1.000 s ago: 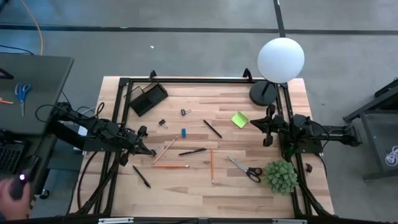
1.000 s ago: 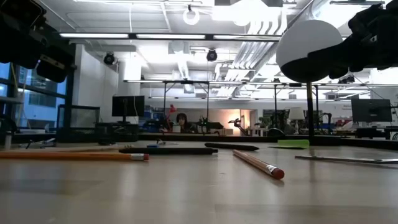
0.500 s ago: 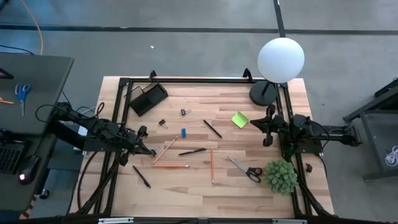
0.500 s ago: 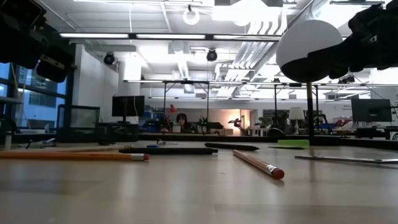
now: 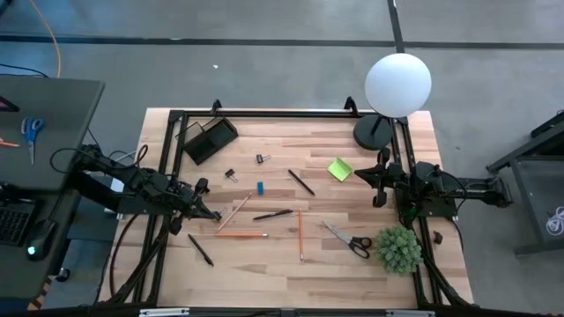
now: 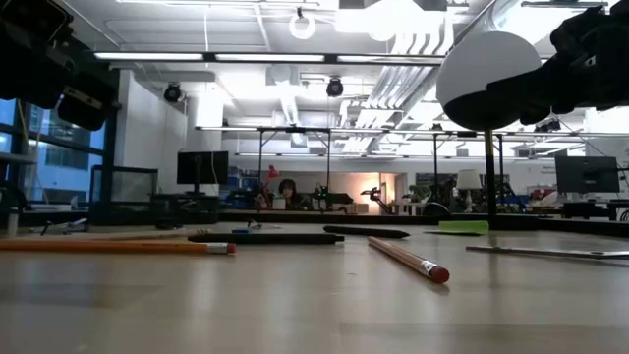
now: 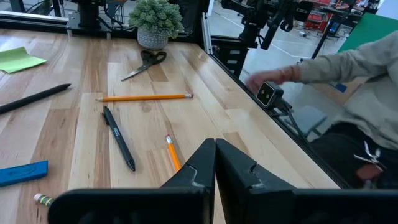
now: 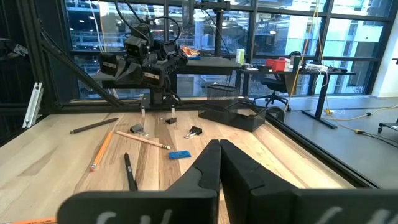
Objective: Pick and place office supplies into organizer
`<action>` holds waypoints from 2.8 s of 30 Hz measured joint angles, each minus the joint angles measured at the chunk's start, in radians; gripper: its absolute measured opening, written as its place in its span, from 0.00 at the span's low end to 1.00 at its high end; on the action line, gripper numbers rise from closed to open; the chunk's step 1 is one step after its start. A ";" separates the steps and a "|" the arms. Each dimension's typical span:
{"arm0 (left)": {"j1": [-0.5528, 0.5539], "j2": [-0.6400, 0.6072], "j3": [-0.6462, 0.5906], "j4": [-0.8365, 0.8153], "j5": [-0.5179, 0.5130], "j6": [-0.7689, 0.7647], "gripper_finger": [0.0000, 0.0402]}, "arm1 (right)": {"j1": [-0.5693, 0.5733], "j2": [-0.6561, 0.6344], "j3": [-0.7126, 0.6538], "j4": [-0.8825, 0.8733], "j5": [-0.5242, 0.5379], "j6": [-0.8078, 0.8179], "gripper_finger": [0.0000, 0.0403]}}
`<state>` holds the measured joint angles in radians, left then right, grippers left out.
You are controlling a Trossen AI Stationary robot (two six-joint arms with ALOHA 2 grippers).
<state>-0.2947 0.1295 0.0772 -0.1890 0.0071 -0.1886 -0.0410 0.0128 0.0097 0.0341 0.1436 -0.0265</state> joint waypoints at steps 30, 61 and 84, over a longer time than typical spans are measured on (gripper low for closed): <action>0.000 0.000 0.000 0.308 -0.206 0.079 0.00 | 0.000 0.000 0.000 0.000 0.000 0.000 0.00; -0.001 0.068 0.000 0.504 -0.181 0.086 0.00 | 0.000 0.000 0.000 0.187 0.011 0.204 0.00; 0.000 0.617 0.089 0.761 -0.370 0.163 0.00 | 0.086 0.380 0.002 0.390 0.141 0.336 0.09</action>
<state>-0.2947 0.7462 0.1659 0.5723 -0.3627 -0.0260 0.0447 0.3932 0.0119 0.4239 0.2848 0.3094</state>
